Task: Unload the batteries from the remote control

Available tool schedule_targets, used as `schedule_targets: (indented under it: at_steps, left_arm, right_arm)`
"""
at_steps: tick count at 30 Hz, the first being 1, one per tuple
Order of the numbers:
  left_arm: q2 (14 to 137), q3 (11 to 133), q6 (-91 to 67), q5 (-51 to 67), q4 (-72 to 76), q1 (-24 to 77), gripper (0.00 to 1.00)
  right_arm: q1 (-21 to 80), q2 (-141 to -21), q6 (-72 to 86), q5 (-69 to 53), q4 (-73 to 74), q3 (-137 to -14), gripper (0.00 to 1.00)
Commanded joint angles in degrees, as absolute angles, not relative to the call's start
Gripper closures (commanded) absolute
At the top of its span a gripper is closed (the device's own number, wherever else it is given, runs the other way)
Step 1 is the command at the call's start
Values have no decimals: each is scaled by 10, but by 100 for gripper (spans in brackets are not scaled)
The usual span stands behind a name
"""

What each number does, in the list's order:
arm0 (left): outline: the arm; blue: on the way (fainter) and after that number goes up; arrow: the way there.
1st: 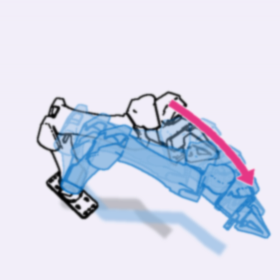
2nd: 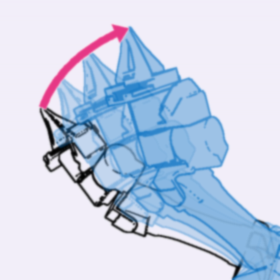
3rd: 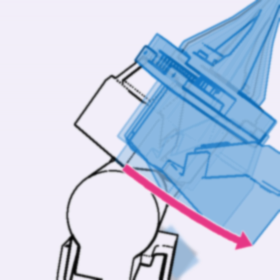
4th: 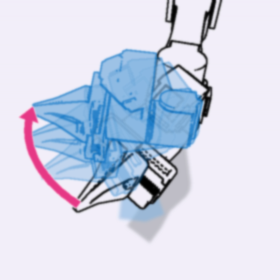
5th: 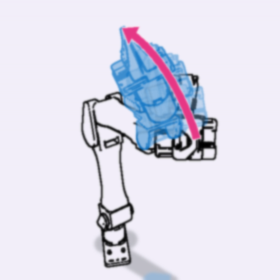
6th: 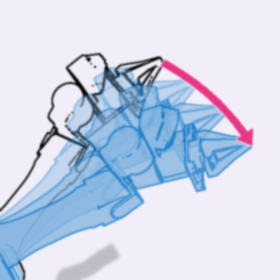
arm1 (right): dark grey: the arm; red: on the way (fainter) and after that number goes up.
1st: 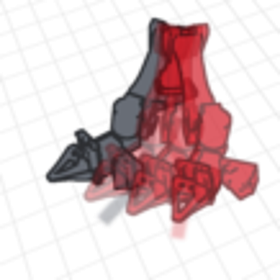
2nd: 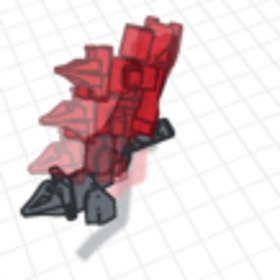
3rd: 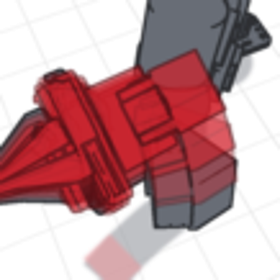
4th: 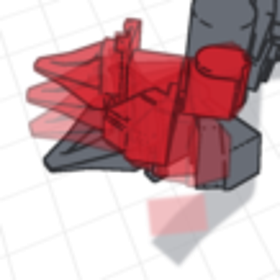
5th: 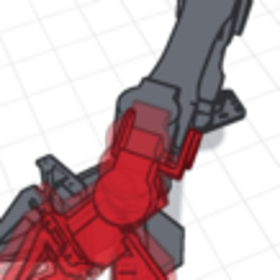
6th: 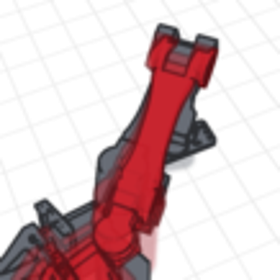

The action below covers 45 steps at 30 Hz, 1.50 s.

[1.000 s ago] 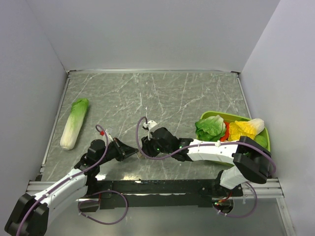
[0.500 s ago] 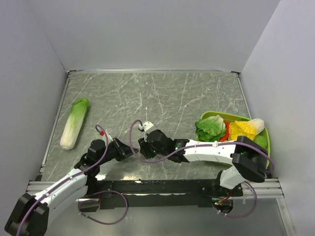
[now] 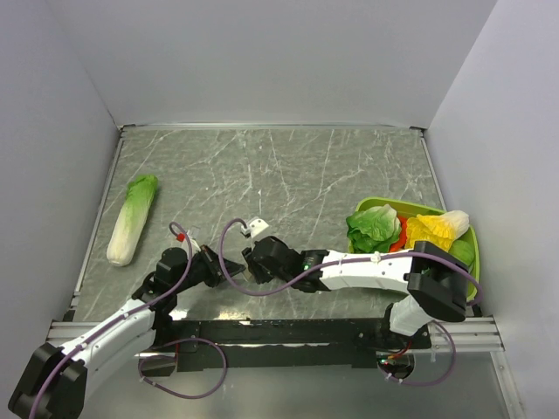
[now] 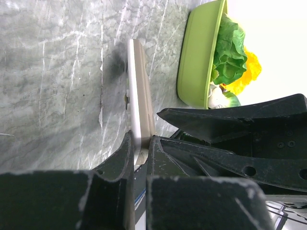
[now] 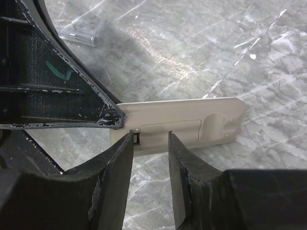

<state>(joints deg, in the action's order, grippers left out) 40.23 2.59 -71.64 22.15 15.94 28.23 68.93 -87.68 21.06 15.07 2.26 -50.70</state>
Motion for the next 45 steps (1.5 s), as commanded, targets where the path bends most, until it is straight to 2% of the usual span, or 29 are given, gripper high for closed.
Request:
schedule_targets:
  at_steps: [1, 27, 45]
  left_arm:
    - [396, 23, -723, 229, 164, 285, 99]
    - [412, 28, -717, 233, 166, 286, 99]
    - [432, 32, -715, 236, 170, 286, 99]
  right_arm:
    - [693, -890, 204, 199, 61, -518, 59]
    - [751, -935, 163, 330, 115, -591, 58]
    - [761, -943, 154, 370, 143, -614, 58]
